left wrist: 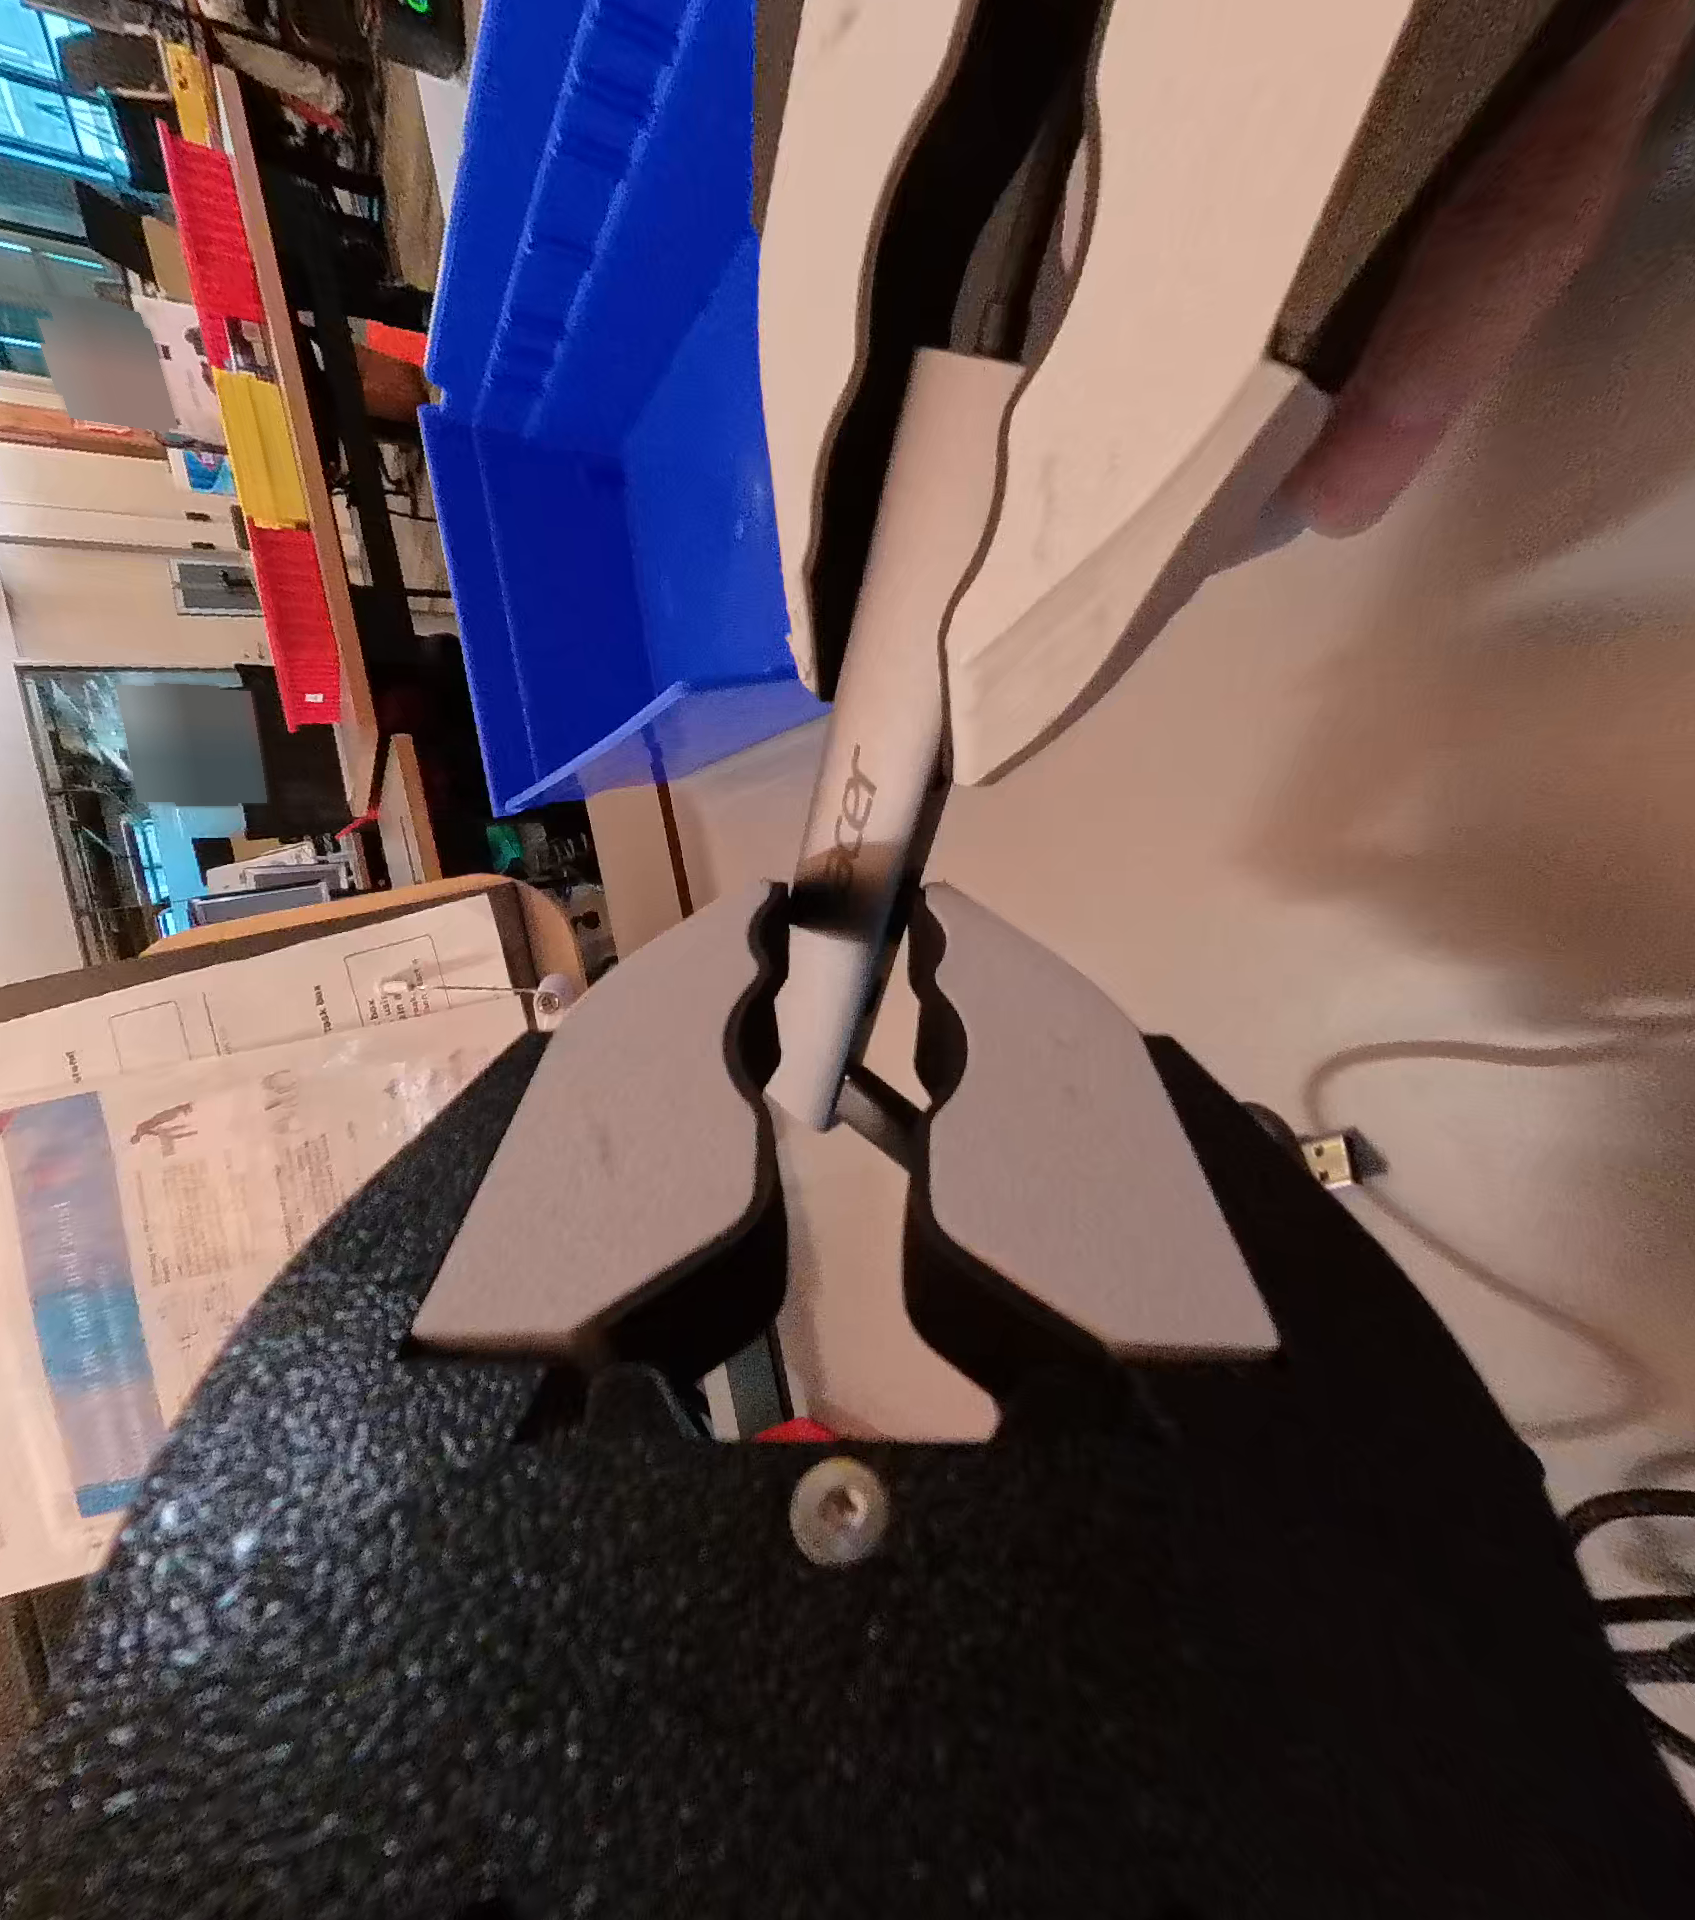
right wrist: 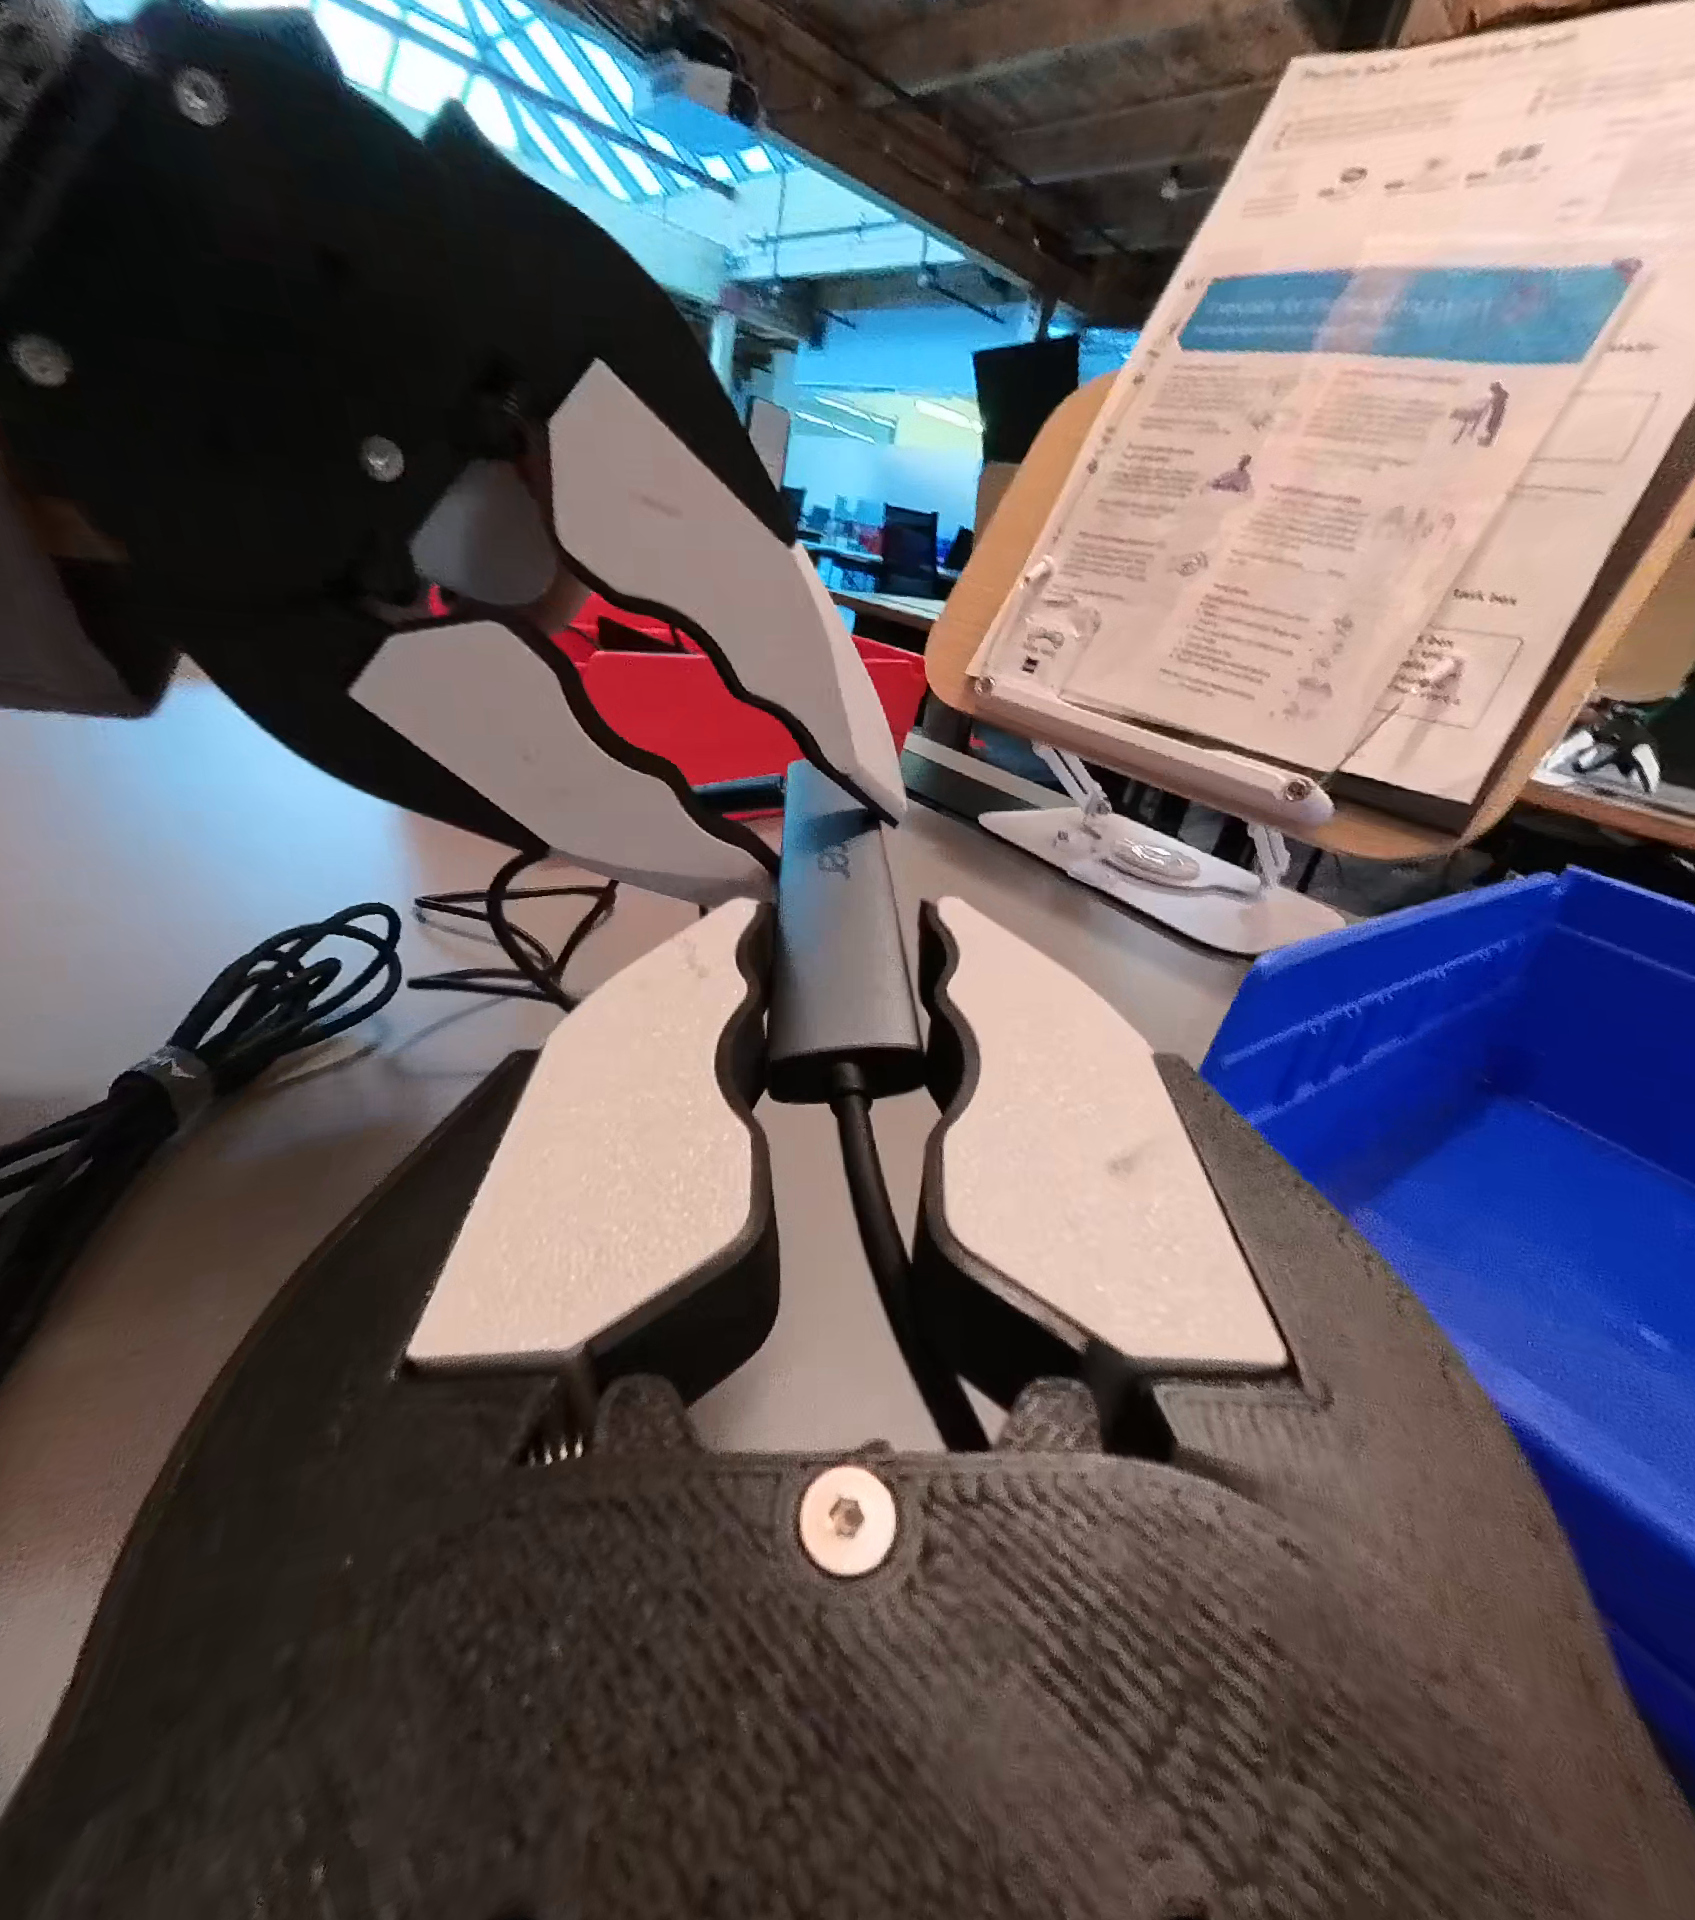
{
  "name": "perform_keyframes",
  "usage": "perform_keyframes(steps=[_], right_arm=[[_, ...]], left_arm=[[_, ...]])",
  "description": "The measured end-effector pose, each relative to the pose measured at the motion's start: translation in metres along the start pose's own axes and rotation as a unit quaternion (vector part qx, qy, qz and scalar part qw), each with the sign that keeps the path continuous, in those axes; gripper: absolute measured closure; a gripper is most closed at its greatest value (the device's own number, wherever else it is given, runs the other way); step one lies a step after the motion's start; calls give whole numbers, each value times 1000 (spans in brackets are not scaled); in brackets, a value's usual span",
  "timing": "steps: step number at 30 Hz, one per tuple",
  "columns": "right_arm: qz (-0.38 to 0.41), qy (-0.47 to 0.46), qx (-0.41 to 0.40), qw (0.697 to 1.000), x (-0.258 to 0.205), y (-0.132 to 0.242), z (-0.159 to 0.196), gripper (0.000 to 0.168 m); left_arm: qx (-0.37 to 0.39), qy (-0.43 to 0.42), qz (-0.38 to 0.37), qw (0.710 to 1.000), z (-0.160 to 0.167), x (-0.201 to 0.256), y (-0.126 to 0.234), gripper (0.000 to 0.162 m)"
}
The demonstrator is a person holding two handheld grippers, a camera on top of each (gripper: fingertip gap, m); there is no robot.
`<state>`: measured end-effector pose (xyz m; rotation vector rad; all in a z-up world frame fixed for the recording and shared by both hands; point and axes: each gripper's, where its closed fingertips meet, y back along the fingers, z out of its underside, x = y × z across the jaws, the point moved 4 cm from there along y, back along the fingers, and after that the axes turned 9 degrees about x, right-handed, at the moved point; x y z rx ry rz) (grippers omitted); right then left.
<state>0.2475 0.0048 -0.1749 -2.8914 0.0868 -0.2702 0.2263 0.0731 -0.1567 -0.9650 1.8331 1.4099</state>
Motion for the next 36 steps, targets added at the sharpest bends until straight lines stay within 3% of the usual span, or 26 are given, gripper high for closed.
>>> perform_keyframes(steps=[10, 14, 17, 21, 24, 28, 31, 34, 36], right_arm=[[6, -64, 8, 998, 6, 1, -1, 144], [54, -67, 5, 996, 15, 4, 0, 144], [83, -93, 16, 992, 27, 9, -1, 144], [73, -110, 25, 991, 29, 11, -2, 144], [63, -111, 24, 992, 29, 10, -2, 144], [53, -103, 19, 993, 25, 8, -1, 144], [50, -95, 15, 994, 24, 7, -1, 144], [52, -93, 19, 994, 24, 8, -1, 144], [61, -94, 26, 993, 25, 10, -3, 144]], left_arm=[[6, 25, 7, 1000, 9, -5, -8, 140], [23, 87, -8, 996, 8, -7, -7, 136], [98, 163, -9, 982, -5, -12, 20, 133], [206, 239, 156, 936, -27, 31, 70, 131], [179, 222, 286, 915, -24, 94, 93, 125], [129, 215, 340, 907, -17, 144, 91, 119], [108, 221, 351, 903, -19, 158, 76, 123], [101, 259, 342, 898, -21, 153, 62, 152], [87, 313, 301, 897, -16, 139, 55, 157]])
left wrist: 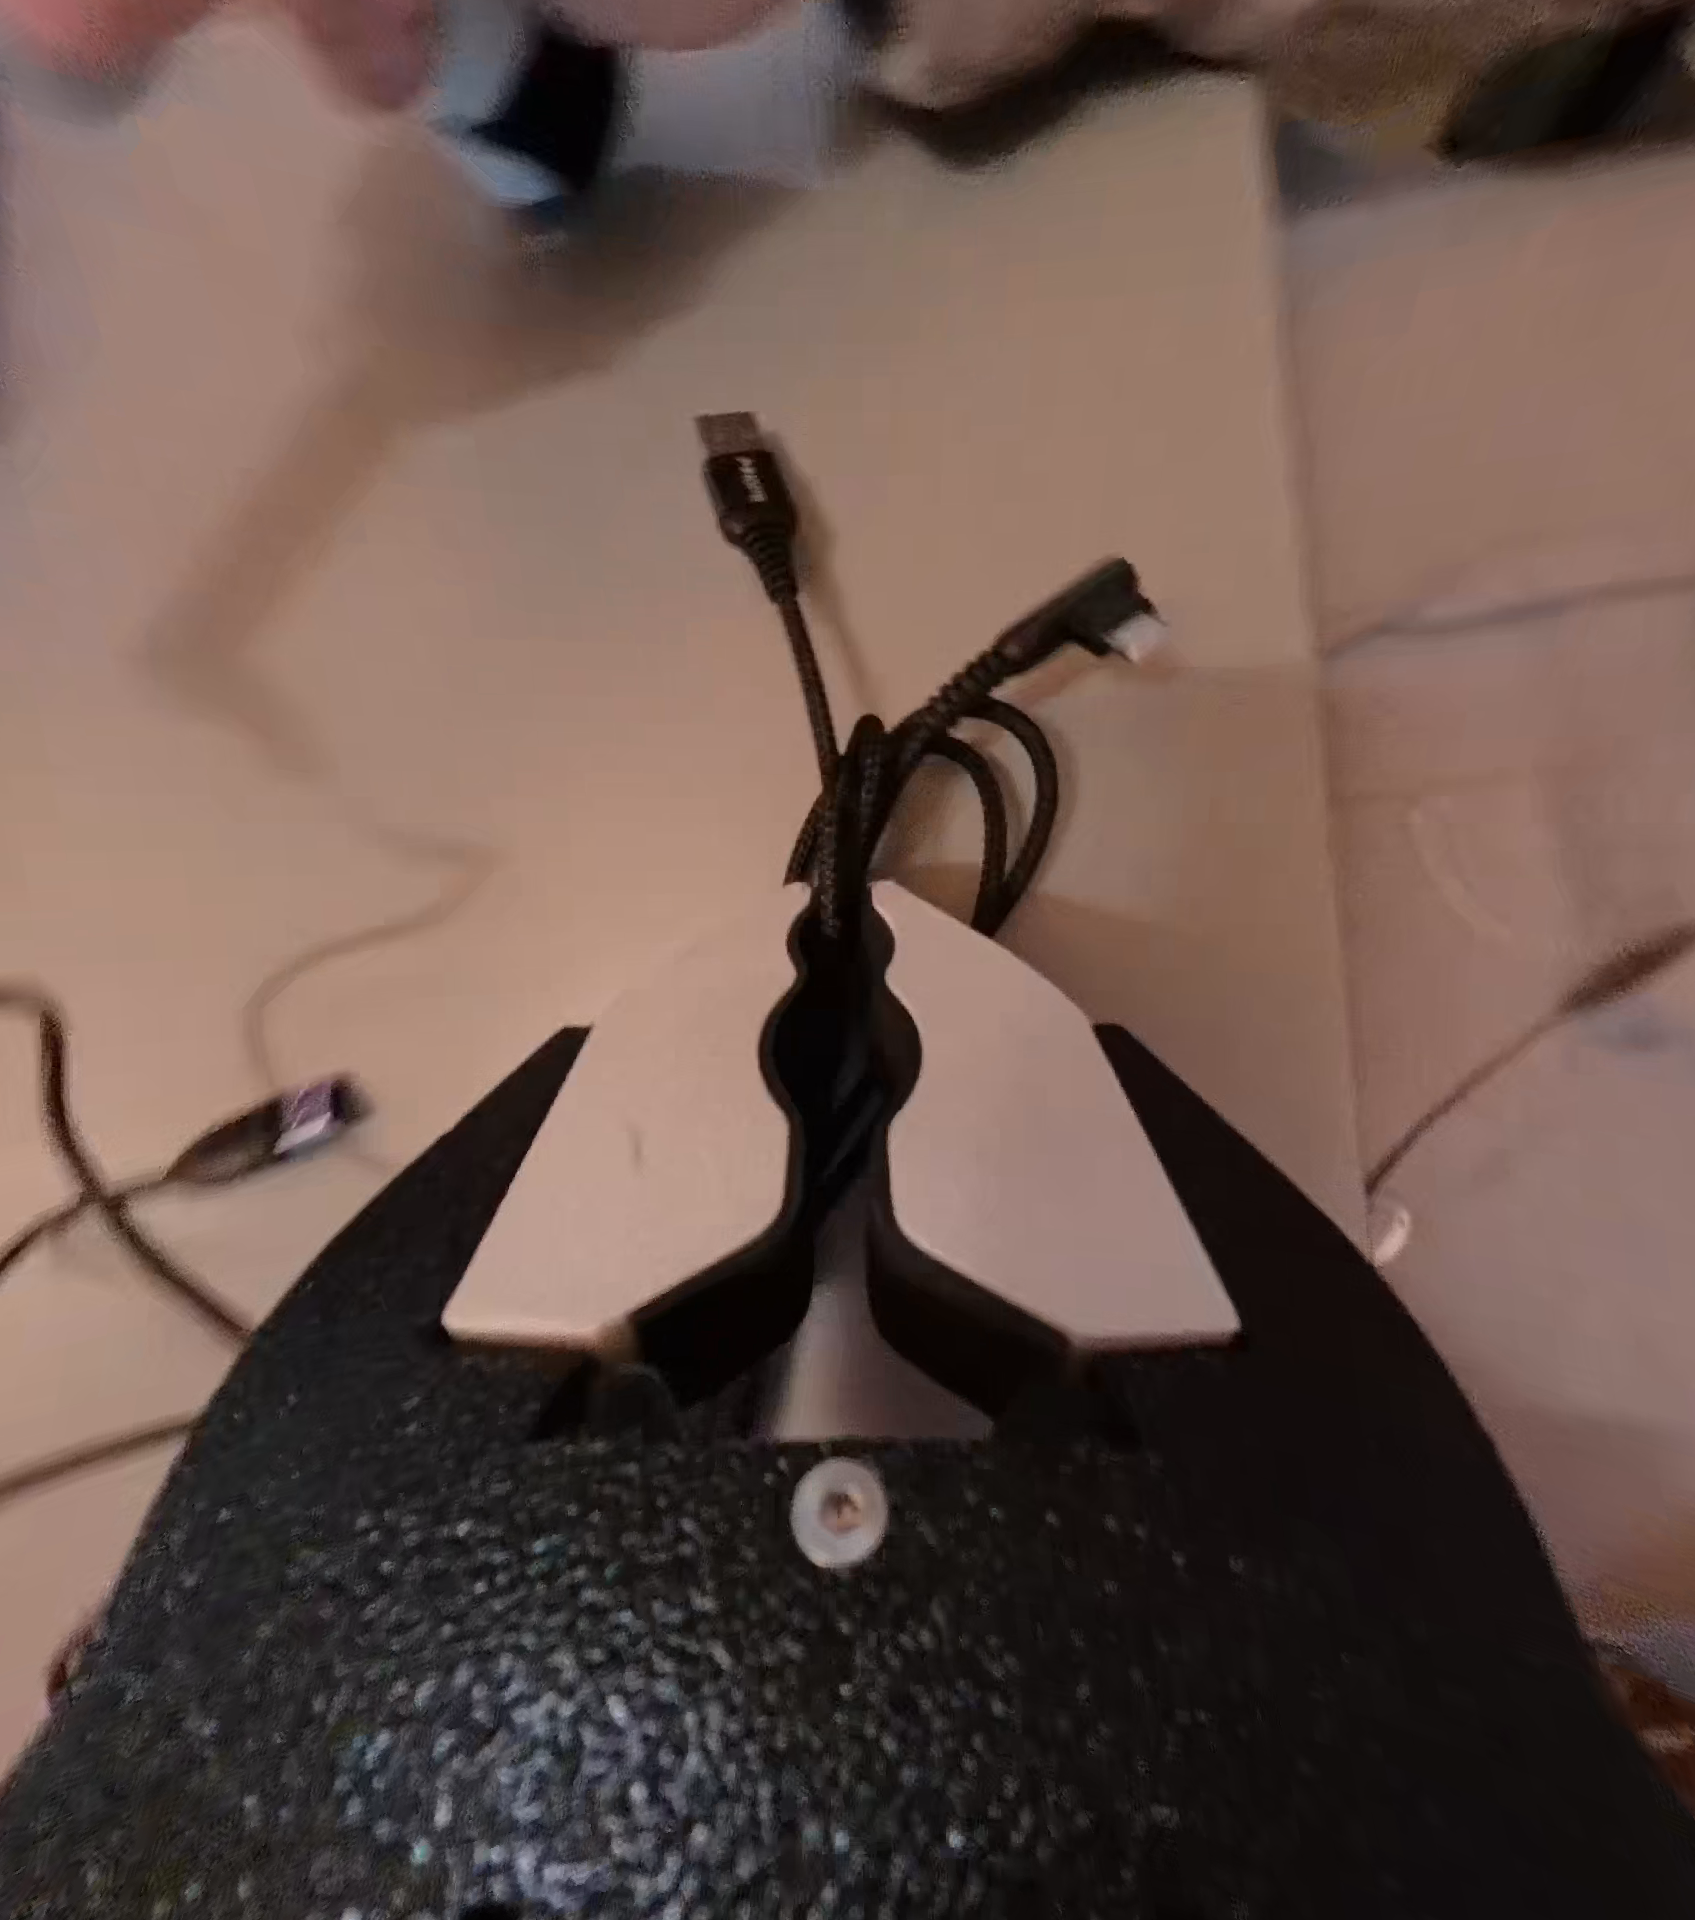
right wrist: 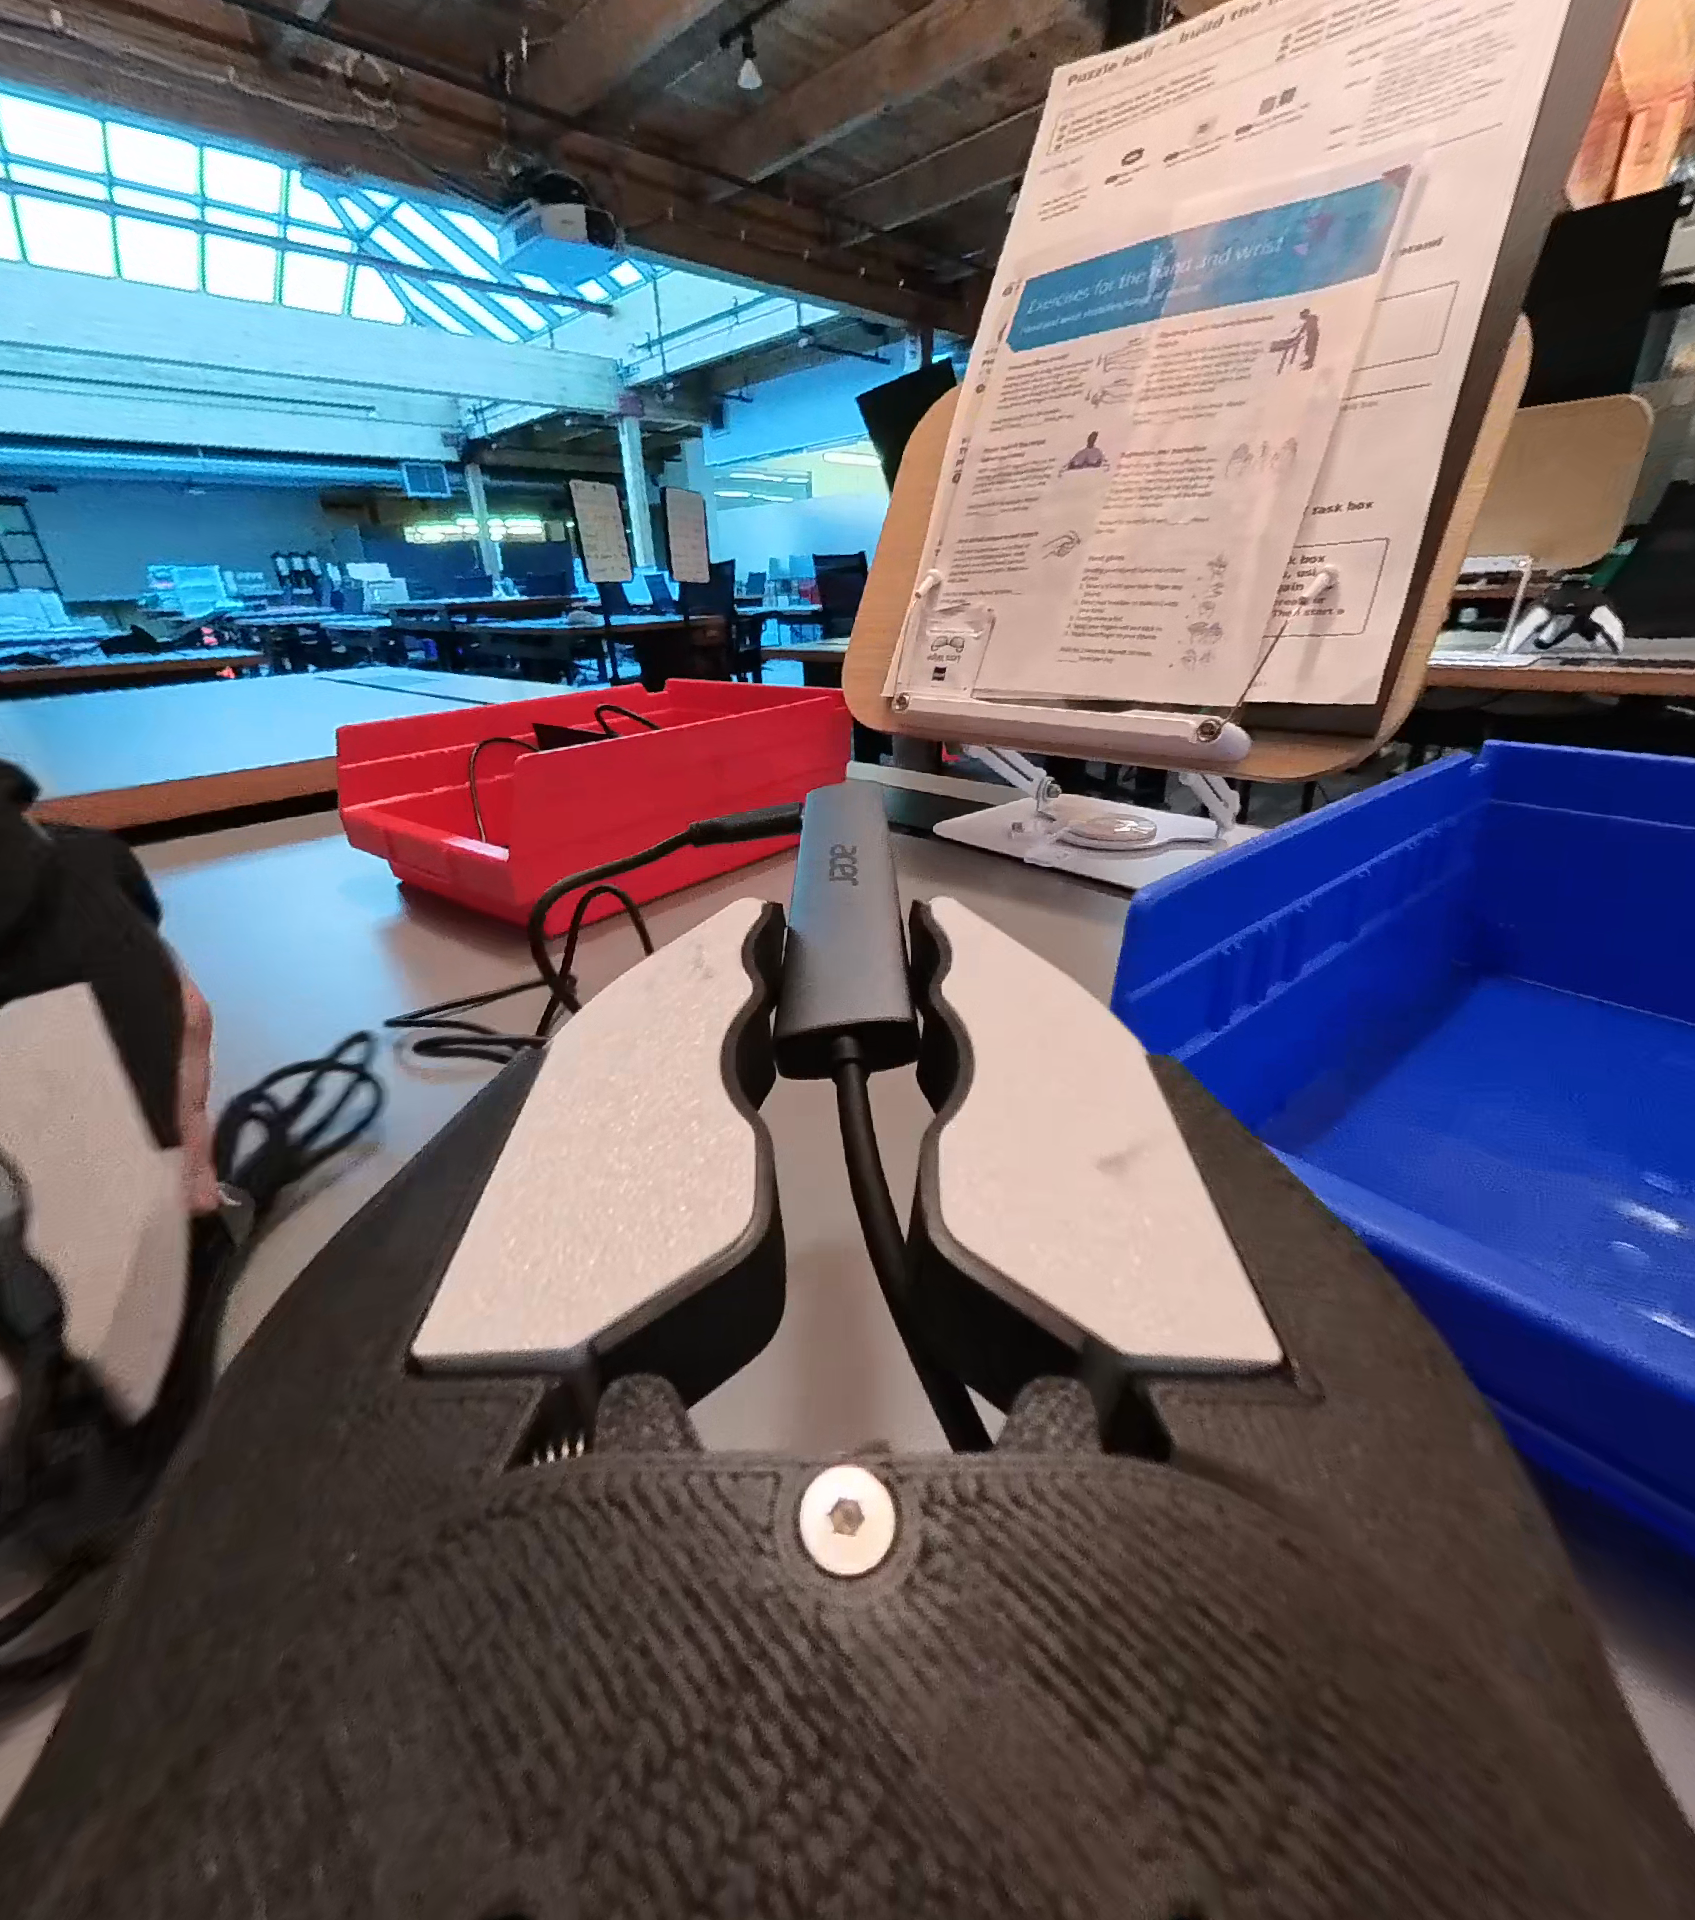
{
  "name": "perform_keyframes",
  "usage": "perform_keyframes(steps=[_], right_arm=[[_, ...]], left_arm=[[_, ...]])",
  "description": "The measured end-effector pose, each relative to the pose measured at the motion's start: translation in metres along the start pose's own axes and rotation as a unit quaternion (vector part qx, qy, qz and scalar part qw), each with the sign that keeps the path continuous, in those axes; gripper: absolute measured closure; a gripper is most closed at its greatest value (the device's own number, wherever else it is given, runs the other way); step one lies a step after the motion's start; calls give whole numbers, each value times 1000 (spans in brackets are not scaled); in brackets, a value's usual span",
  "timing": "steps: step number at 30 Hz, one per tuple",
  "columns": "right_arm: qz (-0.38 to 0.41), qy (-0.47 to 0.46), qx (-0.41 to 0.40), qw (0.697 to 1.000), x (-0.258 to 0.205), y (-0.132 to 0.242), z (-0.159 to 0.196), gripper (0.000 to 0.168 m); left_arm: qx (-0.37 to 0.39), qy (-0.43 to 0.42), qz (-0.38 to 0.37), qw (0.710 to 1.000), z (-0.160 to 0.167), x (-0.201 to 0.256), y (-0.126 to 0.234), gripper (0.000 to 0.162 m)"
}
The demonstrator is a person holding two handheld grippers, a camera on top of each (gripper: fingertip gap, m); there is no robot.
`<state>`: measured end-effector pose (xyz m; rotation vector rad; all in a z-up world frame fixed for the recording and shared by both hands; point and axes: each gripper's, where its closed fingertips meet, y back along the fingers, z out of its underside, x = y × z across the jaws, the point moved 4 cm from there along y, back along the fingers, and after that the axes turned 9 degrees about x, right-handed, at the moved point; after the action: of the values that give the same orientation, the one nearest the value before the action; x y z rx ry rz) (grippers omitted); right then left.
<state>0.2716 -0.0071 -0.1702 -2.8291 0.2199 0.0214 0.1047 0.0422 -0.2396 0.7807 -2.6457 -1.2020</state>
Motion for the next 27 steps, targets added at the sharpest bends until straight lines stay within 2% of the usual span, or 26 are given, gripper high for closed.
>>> perform_keyframes(steps=[3, 6, 9, 11, 12, 16, 18, 20, 23, 27], right_arm=[[11, -3, 10, 1000, 2, 2, -2, 144], [15, 0, 9, 1000, 3, 1, -2, 144], [11, 8, 1, 1000, 1, 0, 0, 144], [5, 10, -2, 1000, -1, -1, 1, 144], [1, 10, -4, 1000, -1, -1, 1, 144], [-9, 1, 0, 1000, -2, -1, 0, 144], [-6, -4, 2, 1000, 0, -1, 0, 144], [-13, -5, 0, 1000, -1, -1, 0, 144], [-14, 2, -4, 1000, -3, -2, 1, 144], [-16, 7, -5, 1000, -4, -2, 1, 144]], left_arm=[[33, 147, -99, 984, 4, -31, 17, 158], [64, 323, -189, 925, 20, -48, 34, 157], [44, 364, -225, 903, 31, -41, 33, 147], [68, 377, -183, 905, 22, -31, 25, 129], [81, 378, -158, 909, 15, -27, 24, 129], [117, 297, -127, 939, -9, -32, 41, 135], [106, 249, -115, 956, -17, -38, 52, 136], [87, 200, -72, 973, -27, -38, 55, 134], [33, 98, 20, 994, -33, -32, 40, 133], [-64, -5, 65, 996, -24, -35, 5, 134]])
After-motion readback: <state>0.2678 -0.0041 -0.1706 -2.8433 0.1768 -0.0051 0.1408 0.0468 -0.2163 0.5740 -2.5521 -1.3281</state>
